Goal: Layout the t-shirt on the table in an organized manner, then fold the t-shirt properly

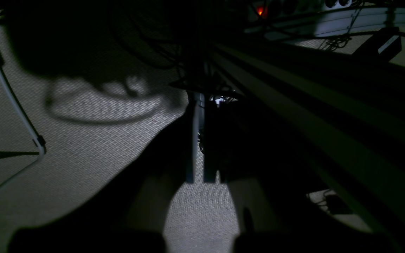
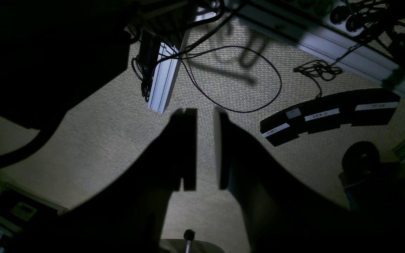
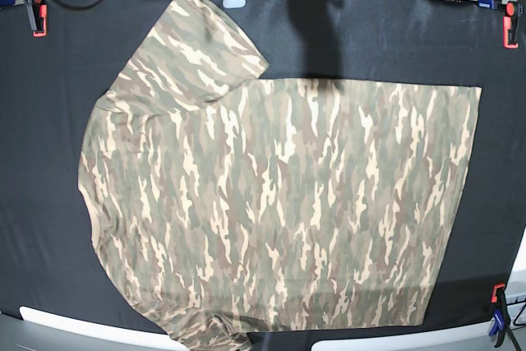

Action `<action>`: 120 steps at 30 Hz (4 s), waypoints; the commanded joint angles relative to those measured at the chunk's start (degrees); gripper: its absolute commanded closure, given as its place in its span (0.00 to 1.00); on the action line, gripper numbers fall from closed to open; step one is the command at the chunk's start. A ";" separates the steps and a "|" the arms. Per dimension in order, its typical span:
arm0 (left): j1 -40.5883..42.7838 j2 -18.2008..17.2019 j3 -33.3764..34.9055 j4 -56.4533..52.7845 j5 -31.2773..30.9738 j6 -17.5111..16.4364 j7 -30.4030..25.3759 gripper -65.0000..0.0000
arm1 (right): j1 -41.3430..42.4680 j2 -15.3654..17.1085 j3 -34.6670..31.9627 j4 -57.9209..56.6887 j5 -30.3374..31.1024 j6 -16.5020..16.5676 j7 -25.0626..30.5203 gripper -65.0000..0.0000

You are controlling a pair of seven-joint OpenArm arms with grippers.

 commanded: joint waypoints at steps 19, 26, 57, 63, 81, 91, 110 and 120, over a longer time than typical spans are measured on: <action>0.28 0.48 0.15 0.11 -0.11 -0.55 -1.16 0.96 | -0.04 0.42 0.04 0.13 12.20 0.55 0.87 0.87; 0.28 0.48 0.15 0.11 -0.11 -0.55 -1.16 0.96 | -0.04 0.59 0.04 0.13 12.20 0.52 0.87 0.87; 31.87 -0.90 0.90 51.71 -8.31 -7.67 12.98 0.96 | -37.55 18.58 0.00 55.49 28.65 5.09 -10.45 0.87; 41.57 -6.95 2.78 71.34 -9.55 -7.65 20.61 0.96 | -50.36 27.23 2.10 77.44 33.66 5.14 -12.00 0.87; 44.57 -29.31 2.78 109.37 8.28 -5.90 28.00 0.66 | -57.44 38.73 33.92 110.22 37.22 7.45 -26.16 0.86; 30.99 -39.76 2.91 96.74 10.49 -5.95 21.57 0.65 | -52.06 38.88 35.63 112.78 26.73 7.48 -26.86 0.56; 9.44 -46.18 18.75 72.57 14.95 -5.90 21.92 0.66 | -51.87 38.86 35.63 112.78 22.36 7.43 -25.14 0.56; 6.19 -46.18 20.41 67.56 14.95 -5.95 19.96 0.75 | -48.06 38.86 35.63 112.76 22.38 7.52 -25.31 0.56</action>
